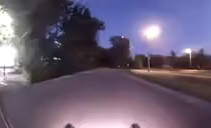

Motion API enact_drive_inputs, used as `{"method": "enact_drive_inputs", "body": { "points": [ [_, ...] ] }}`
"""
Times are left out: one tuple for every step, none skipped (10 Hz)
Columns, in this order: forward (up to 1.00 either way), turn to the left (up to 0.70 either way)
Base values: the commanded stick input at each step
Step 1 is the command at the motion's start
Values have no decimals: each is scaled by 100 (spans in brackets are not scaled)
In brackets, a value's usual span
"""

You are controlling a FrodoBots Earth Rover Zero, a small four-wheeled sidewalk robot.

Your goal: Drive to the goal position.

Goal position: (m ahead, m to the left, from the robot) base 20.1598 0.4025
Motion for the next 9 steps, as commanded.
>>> {"method": "enact_drive_inputs", "body": {
  "points": [
    [100,0],
    [100,0],
    [100,0],
    [100,0],
    [100,0],
    [100,0],
    [100,0],
    [100,0],
    [100,0]
  ]
}}
